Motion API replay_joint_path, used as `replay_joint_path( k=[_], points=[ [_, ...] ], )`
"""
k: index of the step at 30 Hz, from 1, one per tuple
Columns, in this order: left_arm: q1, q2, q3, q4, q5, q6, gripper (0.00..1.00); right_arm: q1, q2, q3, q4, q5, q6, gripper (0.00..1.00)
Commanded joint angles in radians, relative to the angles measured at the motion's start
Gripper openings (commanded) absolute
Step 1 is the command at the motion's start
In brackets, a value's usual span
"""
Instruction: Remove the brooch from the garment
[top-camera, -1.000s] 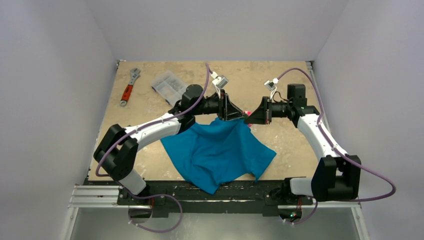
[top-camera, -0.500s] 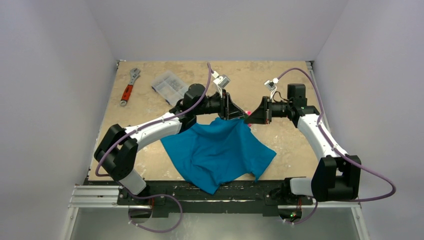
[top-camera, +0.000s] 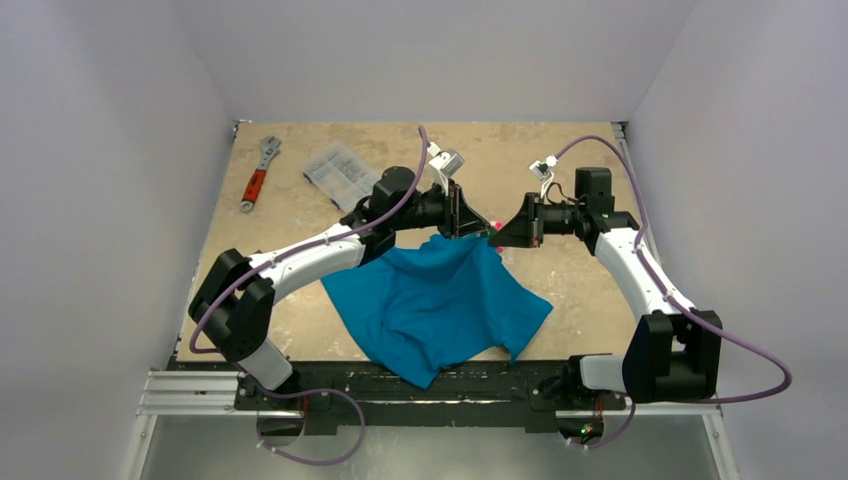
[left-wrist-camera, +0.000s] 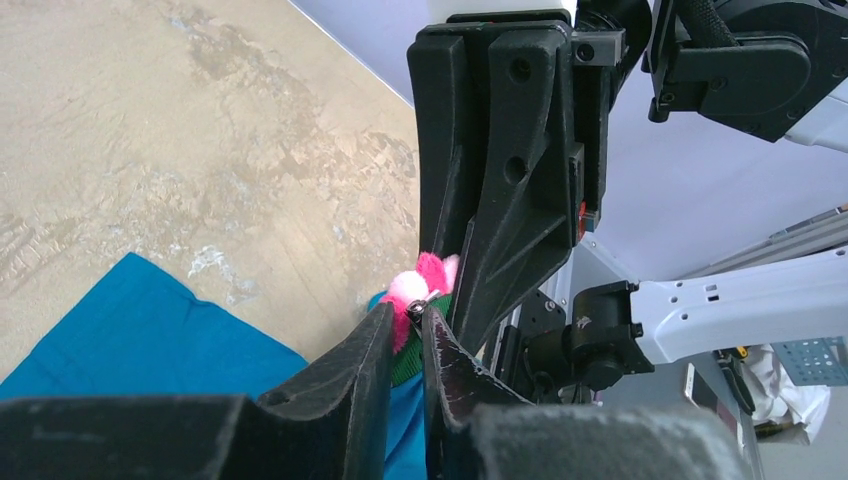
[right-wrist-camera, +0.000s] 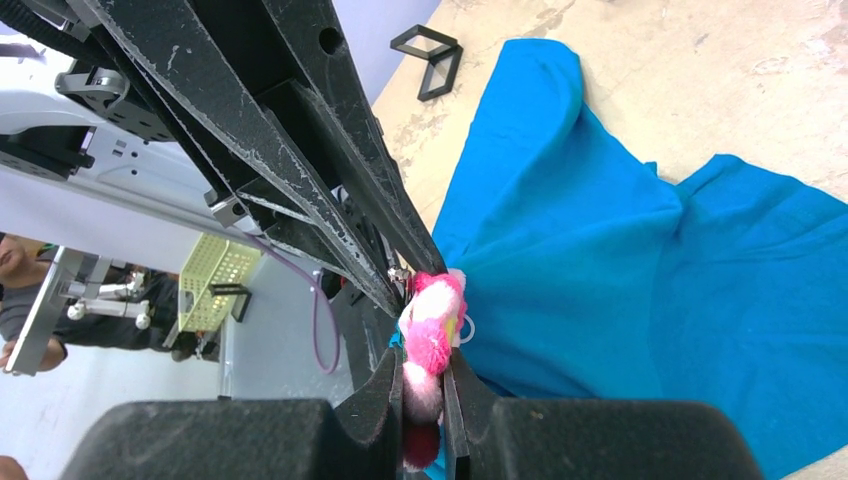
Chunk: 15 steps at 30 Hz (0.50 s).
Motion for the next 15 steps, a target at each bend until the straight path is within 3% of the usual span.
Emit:
replay_joint_path(
  k=[1,5,10,13,15],
  points=[
    [-0.006,0.0,0.021,-0.006,-0.023,0.04,0.13,0.008,-0.028,0.041,0.039,-0.065,0.018,0.0],
    [-0.006,-0.005,-0.006,0.069,0.019,0.025,0.13,0.008,-0.025,0.038,0.05,-0.067,0.026,0.0],
    [-0.007,-0.005,-0.028,0.148,0.087,-0.008,0.05,0.008,-0.022,0.039,0.068,-0.073,0.041,0.0],
    [-0.004,-0.008,-0.039,0.198,0.112,-0.032,0.24,0.008,-0.022,0.037,0.072,-0.08,0.041,0.0],
    [0.0,-0.008,-0.046,0.231,0.123,-0.054,0.28,0.007,-0.022,0.035,0.074,-0.083,0.039,0.0]
  ],
)
